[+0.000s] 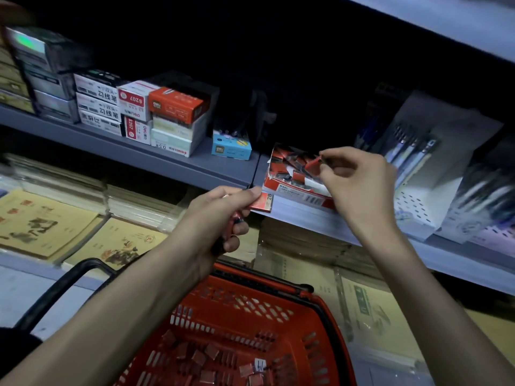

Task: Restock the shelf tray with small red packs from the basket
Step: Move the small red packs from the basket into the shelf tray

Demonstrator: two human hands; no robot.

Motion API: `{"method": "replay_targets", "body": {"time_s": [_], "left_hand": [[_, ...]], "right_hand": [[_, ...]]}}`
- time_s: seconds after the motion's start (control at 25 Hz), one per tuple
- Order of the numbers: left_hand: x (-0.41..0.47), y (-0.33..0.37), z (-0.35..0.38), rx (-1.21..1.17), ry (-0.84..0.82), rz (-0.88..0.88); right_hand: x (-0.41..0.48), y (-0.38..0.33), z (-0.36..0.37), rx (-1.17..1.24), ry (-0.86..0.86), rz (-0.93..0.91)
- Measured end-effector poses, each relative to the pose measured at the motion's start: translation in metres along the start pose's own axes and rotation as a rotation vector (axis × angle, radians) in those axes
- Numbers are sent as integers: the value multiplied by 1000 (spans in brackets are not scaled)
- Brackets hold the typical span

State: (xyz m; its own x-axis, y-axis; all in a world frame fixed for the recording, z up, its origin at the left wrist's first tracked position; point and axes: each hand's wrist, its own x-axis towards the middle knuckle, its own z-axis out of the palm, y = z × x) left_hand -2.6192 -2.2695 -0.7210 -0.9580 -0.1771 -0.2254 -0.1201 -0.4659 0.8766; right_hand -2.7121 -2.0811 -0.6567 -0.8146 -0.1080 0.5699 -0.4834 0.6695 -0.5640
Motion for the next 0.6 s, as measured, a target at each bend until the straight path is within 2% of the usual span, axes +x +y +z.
{"method": "replay_targets", "body": {"time_s": [0.16, 0.28, 0.36, 0.48, 0.6], "left_hand": [[1, 3, -2, -15, -29, -5], [2, 7, -2, -35, -21, 19], [3, 8, -2, -40, -1, 34], [4, 7, 2, -36, -3, 58], [2, 5, 8, -35, -49, 86]], "right_hand": [[36, 13, 30, -221, -126, -130], [41, 22, 43, -304, -335, -131], [39, 19, 38, -288, -362, -106], [20, -3, 17, 9, -268, 2], [-7, -31, 4, 347, -480, 174]]}}
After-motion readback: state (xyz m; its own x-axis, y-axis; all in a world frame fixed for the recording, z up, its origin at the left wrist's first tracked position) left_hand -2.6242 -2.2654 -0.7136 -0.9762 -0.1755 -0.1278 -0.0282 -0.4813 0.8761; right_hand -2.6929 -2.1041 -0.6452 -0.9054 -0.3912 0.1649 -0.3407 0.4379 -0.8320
